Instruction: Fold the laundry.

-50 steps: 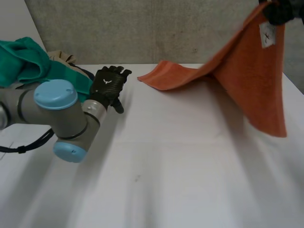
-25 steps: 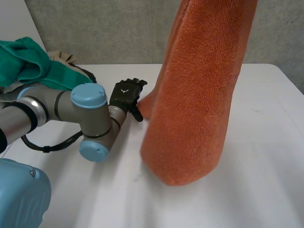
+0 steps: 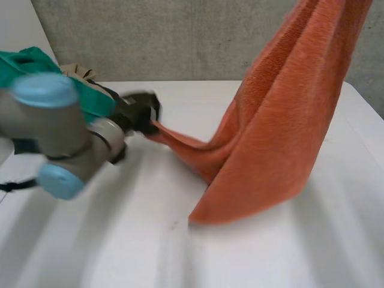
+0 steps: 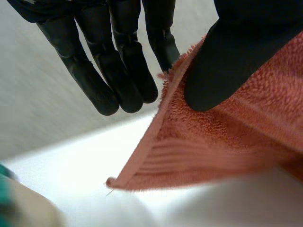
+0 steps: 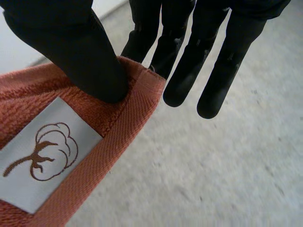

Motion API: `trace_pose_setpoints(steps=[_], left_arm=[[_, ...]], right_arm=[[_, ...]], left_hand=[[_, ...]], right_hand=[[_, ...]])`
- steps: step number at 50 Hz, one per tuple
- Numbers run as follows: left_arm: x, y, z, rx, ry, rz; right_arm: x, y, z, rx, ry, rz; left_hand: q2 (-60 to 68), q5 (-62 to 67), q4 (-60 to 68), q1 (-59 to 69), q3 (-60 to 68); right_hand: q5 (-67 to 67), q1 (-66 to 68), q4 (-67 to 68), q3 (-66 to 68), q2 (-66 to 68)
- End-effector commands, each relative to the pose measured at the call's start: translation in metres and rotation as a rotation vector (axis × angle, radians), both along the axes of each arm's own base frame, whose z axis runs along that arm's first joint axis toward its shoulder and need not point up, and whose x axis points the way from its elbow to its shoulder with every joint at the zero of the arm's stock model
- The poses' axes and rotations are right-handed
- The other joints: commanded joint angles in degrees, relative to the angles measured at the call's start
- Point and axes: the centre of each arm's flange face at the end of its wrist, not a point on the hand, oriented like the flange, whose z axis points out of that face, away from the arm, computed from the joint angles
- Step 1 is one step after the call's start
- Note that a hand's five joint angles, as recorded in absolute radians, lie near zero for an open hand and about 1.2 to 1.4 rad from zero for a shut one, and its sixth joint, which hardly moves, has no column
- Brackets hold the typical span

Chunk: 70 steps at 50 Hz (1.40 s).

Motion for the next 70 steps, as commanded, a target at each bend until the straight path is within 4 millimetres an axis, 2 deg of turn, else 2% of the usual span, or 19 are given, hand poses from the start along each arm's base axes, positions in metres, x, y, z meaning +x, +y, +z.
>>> trace_pose_setpoints(steps=[1, 5, 7, 11, 14, 20, 24, 26, 30, 31, 34, 35, 39, 43, 45, 53, 61, 65, 70], left_arm=[[0.059, 0.011, 0.085, -0.185, 0.054, 0.033], [0.074, 0.025, 0.105, -0.231, 0.062, 0.014], [0.076, 0.028, 0.104, -0.227, 0.054, -0.002], [0.077, 0.036, 0.086, -0.152, 0.015, -0.03], [0.076, 0.034, 0.063, -0.105, -0.078, -0.03], [0.065, 0.003, 0.015, -0.075, -0.28, -0.041], [0.041, -0.025, 0.0, -0.13, -0.341, -0.07], [0.03, -0.038, 0.0, -0.177, -0.35, -0.079], [0.002, -0.071, 0.027, -0.371, -0.32, -0.063], [-0.006, -0.083, 0.051, -0.491, -0.29, -0.035], [-0.011, -0.095, 0.102, -0.695, -0.215, 0.053], [-0.008, -0.098, 0.138, -0.821, -0.15, 0.134], [0.003, -0.091, 0.195, -0.994, 0.008, 0.265], [0.013, -0.084, 0.205, -0.994, 0.098, 0.274], [0.015, -0.084, 0.198, -0.967, 0.101, 0.259], [0.019, -0.08, 0.144, -0.827, 0.048, 0.181], [0.02, -0.064, 0.052, -0.557, -0.049, 0.127], [0.025, -0.047, -0.008, -0.392, -0.126, 0.087], [0.036, -0.024, -0.053, -0.267, -0.225, 0.054]], right_arm=[[-0.026, -0.046, -0.019, 0.077, -0.013, -0.102], [-0.044, -0.075, -0.037, 0.139, -0.005, -0.167], [-0.052, -0.087, -0.047, 0.171, -0.002, -0.194], [-0.064, -0.113, -0.082, 0.291, 0.02, -0.238], [-0.07, -0.128, -0.116, 0.391, 0.068, -0.259], [-0.064, -0.153, -0.188, 0.54, 0.216, -0.254], [-0.048, -0.171, -0.223, 0.566, 0.288, -0.244], [-0.044, -0.182, -0.228, 0.538, 0.29, -0.262], [-0.039, -0.223, -0.218, 0.372, 0.217, -0.353], [-0.037, -0.238, -0.206, 0.281, 0.157, -0.394], [-0.036, -0.257, -0.177, 0.121, 0.043, -0.433], [-0.036, -0.263, -0.155, 0.017, -0.035, -0.441], [-0.04, -0.263, -0.109, -0.165, -0.201, -0.431], [-0.043, -0.258, -0.092, -0.233, -0.29, -0.39], [-0.044, -0.257, -0.092, -0.236, -0.295, -0.383], [-0.039, -0.258, -0.143, -0.043, -0.191, -0.345], [-0.033, -0.251, -0.212, 0.178, -0.07, -0.277], [-0.034, -0.239, -0.266, 0.346, 0.047, -0.237], [-0.043, -0.218, -0.31, 0.502, 0.185, -0.256]], left_hand=[[11.59, 14.0, 11.55, 12.41, 12.1], [11.59, 14.0, 11.55, 12.41, 12.1], [11.59, 14.0, 11.55, 12.41, 12.1], [11.59, 14.0, 11.55, 12.41, 12.1], [11.59, 14.0, 11.55, 12.41, 12.1], [11.59, 14.0, 11.55, 12.41, 12.1], [11.59, 14.0, 11.55, 12.41, 12.1], [11.59, 14.0, 11.55, 12.41, 12.1], [11.59, 14.0, 11.55, 12.41, 12.1], [11.59, 14.0, 11.55, 12.41, 12.1], [11.59, 14.0, 11.55, 12.41, 12.1], [11.59, 14.0, 11.55, 12.41, 12.1], [11.59, 14.0, 11.55, 12.41, 12.1], [11.59, 14.0, 11.55, 12.41, 12.1], [11.59, 14.0, 11.55, 12.41, 12.1], [11.59, 14.0, 11.55, 12.41, 12.1], [11.59, 14.0, 11.55, 12.41, 12.1], [11.59, 14.0, 11.55, 12.41, 12.1], [11.59, 14.0, 11.55, 12.41, 12.1]], right_hand=[[11.92, 14.53, 11.37, 11.74, 12.37], [11.92, 14.53, 11.37, 11.74, 12.37], [11.92, 14.53, 11.37, 11.74, 12.37], [11.92, 14.53, 11.37, 11.74, 12.37], [11.92, 14.53, 11.37, 11.74, 12.37], [11.92, 14.53, 11.37, 11.74, 12.37], [11.92, 14.53, 11.37, 11.74, 12.37], [11.92, 14.53, 11.37, 11.74, 12.37], [11.92, 14.53, 11.37, 11.74, 12.37], [11.92, 14.53, 11.37, 11.74, 12.37], [11.92, 14.53, 11.37, 11.74, 12.37], [11.92, 14.53, 11.37, 11.74, 12.37], [11.92, 14.53, 11.37, 11.74, 12.37], [11.92, 14.53, 11.37, 11.74, 12.37], [11.92, 14.53, 11.37, 11.74, 12.37], [11.92, 14.53, 11.37, 11.74, 12.37], [11.92, 14.53, 11.37, 11.74, 12.37], [11.92, 14.53, 11.37, 11.74, 12.37], [11.92, 14.53, 11.37, 11.74, 12.37]])
